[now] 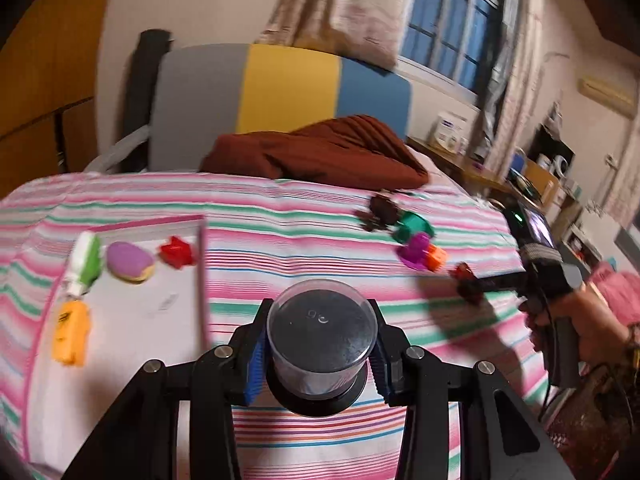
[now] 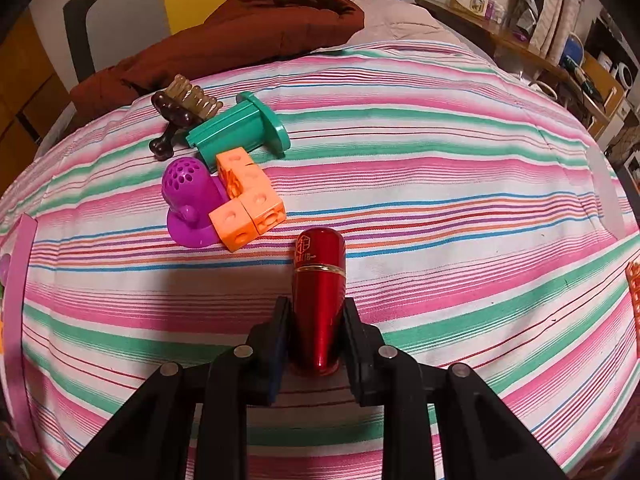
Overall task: Organize rigid objects
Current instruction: 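Carry the clear cup into the tray and open the left gripper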
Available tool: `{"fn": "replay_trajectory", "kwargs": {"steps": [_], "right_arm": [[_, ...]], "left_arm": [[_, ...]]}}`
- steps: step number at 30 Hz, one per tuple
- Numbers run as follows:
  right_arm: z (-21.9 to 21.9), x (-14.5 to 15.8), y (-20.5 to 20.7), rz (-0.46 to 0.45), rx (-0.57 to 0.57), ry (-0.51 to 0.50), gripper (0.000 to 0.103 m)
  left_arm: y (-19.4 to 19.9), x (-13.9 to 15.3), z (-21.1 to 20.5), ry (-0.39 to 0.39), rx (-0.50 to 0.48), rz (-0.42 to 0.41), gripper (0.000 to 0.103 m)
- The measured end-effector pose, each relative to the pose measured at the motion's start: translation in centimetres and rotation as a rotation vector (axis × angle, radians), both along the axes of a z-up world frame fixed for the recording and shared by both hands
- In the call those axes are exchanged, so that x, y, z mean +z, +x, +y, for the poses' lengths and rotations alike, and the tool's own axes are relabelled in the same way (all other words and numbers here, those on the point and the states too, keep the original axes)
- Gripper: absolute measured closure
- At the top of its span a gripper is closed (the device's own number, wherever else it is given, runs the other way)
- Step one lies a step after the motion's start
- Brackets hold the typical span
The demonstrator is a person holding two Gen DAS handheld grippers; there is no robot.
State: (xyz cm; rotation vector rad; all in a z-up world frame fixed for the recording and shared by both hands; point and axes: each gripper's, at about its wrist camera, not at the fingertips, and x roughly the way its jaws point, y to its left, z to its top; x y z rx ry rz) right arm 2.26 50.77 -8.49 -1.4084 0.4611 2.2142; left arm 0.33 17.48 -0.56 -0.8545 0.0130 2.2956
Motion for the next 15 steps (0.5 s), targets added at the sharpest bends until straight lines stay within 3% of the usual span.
{"fn": "replay_trajectory", "kwargs": {"steps": [9,15], "right_arm": [[-1.2,1.1,2.1,0.001,0.003,0.021,0.079],[-1.3,0.9,1.7,-0.002,0.007,0.033,0.079]], "left_arm": [[-4.3,-0.3,-5.4,0.019,0.159,-0.031,0.060],[-8.2,-1.8,-7.3,-0.042,0.238,-0.088,0.060]]}}
